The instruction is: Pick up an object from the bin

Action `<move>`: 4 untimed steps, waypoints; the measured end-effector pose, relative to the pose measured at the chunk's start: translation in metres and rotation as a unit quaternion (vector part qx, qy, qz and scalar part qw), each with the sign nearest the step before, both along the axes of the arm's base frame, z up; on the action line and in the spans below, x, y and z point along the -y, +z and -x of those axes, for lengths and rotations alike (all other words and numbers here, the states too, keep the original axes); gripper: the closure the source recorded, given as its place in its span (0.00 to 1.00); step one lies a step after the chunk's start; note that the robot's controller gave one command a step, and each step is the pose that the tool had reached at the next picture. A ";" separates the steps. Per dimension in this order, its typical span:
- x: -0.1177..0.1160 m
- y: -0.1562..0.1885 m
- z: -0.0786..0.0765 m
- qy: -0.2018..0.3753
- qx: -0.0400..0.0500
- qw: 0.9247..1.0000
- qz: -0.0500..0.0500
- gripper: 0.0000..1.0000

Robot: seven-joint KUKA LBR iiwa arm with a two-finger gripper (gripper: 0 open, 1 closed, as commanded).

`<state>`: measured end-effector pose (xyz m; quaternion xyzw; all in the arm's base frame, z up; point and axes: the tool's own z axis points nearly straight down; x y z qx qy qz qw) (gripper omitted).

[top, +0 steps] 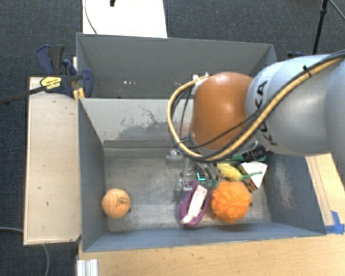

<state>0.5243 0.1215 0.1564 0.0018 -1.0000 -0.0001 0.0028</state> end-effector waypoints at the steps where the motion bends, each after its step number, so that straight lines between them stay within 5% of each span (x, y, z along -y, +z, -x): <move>1: 0.001 0.004 -0.002 -0.002 0.004 1.000 -0.001 0.00; 2: 0.008 -0.019 0.002 0.104 0.006 0.995 -0.001 0.00; 3: 0.049 -0.027 0.008 0.247 0.002 0.969 -0.001 0.00; 4: 0.037 -0.028 0.019 0.346 0.002 0.938 -0.001 0.00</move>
Offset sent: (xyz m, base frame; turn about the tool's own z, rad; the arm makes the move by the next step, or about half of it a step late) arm -0.0157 -0.0315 -0.0864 -0.7443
